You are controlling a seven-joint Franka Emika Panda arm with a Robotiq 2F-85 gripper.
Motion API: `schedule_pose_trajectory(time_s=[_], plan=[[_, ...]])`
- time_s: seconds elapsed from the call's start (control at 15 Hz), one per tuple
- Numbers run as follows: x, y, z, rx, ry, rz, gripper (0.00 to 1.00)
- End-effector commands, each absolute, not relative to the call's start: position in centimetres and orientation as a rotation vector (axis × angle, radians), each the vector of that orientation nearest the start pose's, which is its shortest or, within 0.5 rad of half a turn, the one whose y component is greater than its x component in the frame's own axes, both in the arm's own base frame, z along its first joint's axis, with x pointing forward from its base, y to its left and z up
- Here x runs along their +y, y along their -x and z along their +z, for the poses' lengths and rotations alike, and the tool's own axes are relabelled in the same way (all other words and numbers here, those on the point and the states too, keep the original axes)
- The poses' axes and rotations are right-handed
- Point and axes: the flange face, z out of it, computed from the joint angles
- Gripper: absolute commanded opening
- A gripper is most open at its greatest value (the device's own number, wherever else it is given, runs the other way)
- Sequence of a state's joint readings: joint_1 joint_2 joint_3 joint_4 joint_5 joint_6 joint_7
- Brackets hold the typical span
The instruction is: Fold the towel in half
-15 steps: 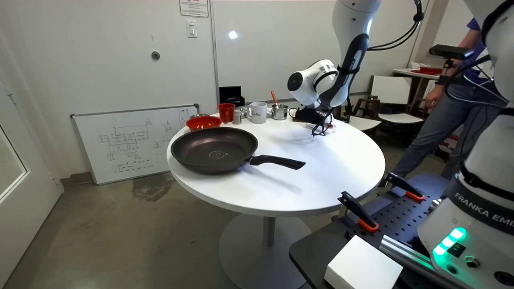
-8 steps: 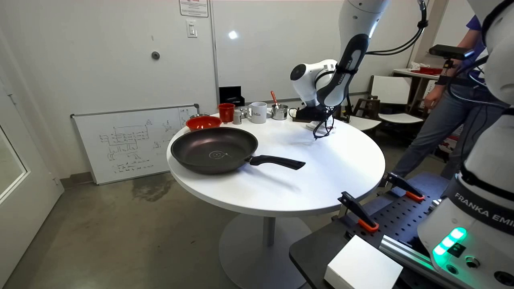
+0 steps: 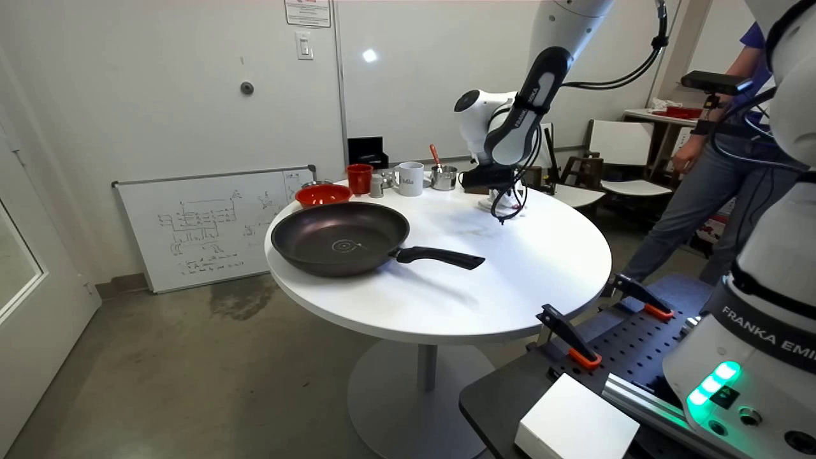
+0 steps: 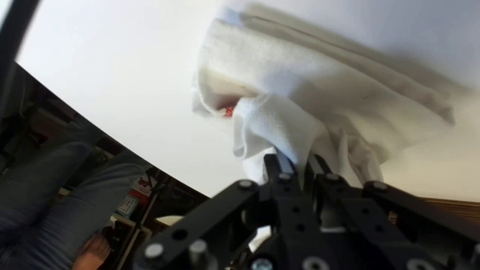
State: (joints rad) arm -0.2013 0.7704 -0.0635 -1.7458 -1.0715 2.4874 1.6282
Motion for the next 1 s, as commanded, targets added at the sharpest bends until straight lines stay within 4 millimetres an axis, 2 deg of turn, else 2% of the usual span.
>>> schedule_pose_trajectory(time_s=[0.0,0.13,0.2,0.27,0.33,0.67,0.87,0.93], plan=[[-15.1,-62.6,14.0,-1.121,-2.339,0.462,0.05],[-14.4,-62.3,14.2,-1.071,-2.364,0.440,0.05],[-14.1,-62.0,14.2,-1.043,-2.369,0.436,0.34],[-13.8,-61.7,14.4,-0.995,-2.407,0.455,0.35],[-13.4,-61.6,14.6,-0.968,-2.420,0.470,0.40],[-12.7,-61.1,15.4,-0.857,-2.510,0.459,0.77],[-14.3,-61.9,16.4,-0.914,-2.503,0.436,0.99],[-15.0,-62.2,16.7,-0.934,-2.498,0.429,1.00]])
